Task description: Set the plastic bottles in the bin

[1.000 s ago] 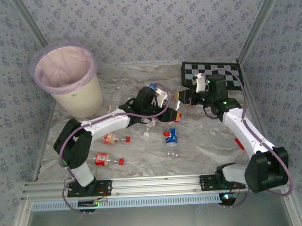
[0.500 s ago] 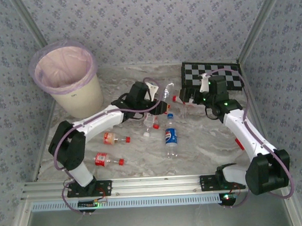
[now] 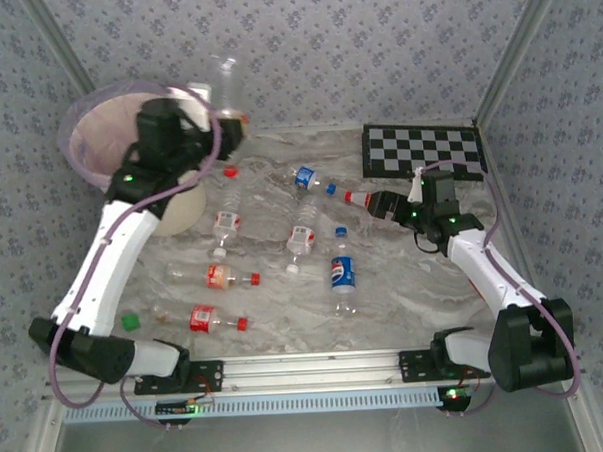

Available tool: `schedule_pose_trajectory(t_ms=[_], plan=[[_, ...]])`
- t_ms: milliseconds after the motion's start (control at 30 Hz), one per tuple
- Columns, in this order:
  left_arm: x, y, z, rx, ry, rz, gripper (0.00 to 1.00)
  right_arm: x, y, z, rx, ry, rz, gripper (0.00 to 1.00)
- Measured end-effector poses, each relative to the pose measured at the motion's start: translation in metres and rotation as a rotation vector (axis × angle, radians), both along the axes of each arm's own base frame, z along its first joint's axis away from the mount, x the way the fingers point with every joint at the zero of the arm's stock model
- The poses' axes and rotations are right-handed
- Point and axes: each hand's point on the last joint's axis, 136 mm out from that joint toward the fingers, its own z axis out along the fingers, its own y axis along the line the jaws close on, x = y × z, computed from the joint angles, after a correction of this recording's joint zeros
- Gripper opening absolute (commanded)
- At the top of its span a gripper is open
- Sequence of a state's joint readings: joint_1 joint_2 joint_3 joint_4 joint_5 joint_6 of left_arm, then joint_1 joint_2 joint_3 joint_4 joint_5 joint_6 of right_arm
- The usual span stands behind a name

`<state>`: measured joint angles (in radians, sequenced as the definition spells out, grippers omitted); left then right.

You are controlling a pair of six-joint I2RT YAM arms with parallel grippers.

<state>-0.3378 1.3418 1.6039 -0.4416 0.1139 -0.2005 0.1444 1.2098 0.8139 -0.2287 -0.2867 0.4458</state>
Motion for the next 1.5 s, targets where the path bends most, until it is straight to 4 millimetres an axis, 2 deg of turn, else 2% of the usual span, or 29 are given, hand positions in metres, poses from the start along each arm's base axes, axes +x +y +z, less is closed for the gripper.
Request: schedule_pose_trajectory(t_ms=[100, 233, 400, 533, 633, 767, 900, 1033, 1067, 1100, 1133, 1200, 1233, 1333, 1500], plan=[[0.000, 0.047, 0.019, -0.049, -0.035, 0.116, 0.16, 0.002, 0.004, 0.003, 0.027, -0.009, 0.005, 1.00], [-0.003, 0.082, 0.037, -0.093, -0.079, 0.216, 0.00, 0.004, 0.012, 0.001, 0.069, -0.005, 0.020, 1.00], [0.012, 0.140, 0.048, -0.132, -0.125, 0.383, 0.00, 0.004, 0.028, -0.007, 0.098, 0.022, 0.062, 1.00], [0.035, 0.171, 0.044, -0.123, -0.119, 0.469, 0.00, 0.001, 0.038, -0.007, 0.106, 0.020, 0.095, 1.00], [0.059, 0.185, 0.034, -0.107, -0.084, 0.501, 0.00, -0.001, 0.041, -0.009, 0.106, 0.020, 0.103, 1.00], [0.096, 0.193, 0.014, -0.059, -0.011, 0.510, 0.00, -0.008, 0.039, -0.014, 0.102, 0.034, 0.102, 1.00], [0.116, 0.193, -0.042, -0.004, 0.142, 0.494, 0.00, -0.016, 0.035, -0.008, 0.090, 0.009, 0.101, 1.00], [0.124, 0.193, -0.095, 0.049, 0.276, 0.477, 0.00, -0.021, 0.028, 0.006, 0.071, -0.046, 0.086, 1.00], [0.122, 0.193, -0.106, 0.060, 0.307, 0.473, 0.03, -0.021, 0.026, 0.008, 0.067, -0.058, 0.080, 1.00], [0.121, 0.193, -0.116, 0.071, 0.334, 0.469, 0.12, -0.021, 0.024, 0.011, 0.063, -0.068, 0.073, 1.00], [0.119, 0.192, -0.125, 0.082, 0.359, 0.464, 0.24, -0.022, 0.021, 0.012, 0.058, -0.075, 0.067, 1.00], [0.116, 0.192, -0.137, 0.098, 0.394, 0.453, 0.58, -0.022, 0.018, 0.011, 0.045, -0.075, 0.059, 1.00], [0.114, 0.191, -0.140, 0.108, 0.405, 0.447, 0.70, -0.022, 0.015, 0.009, 0.038, -0.071, 0.054, 1.00], [0.113, 0.190, -0.141, 0.122, 0.409, 0.434, 0.86, -0.024, 0.011, 0.004, 0.026, -0.052, 0.046, 1.00], [0.110, 0.189, -0.143, 0.139, 0.418, 0.419, 0.98, -0.024, 0.012, 0.003, 0.021, -0.051, 0.052, 1.00]])
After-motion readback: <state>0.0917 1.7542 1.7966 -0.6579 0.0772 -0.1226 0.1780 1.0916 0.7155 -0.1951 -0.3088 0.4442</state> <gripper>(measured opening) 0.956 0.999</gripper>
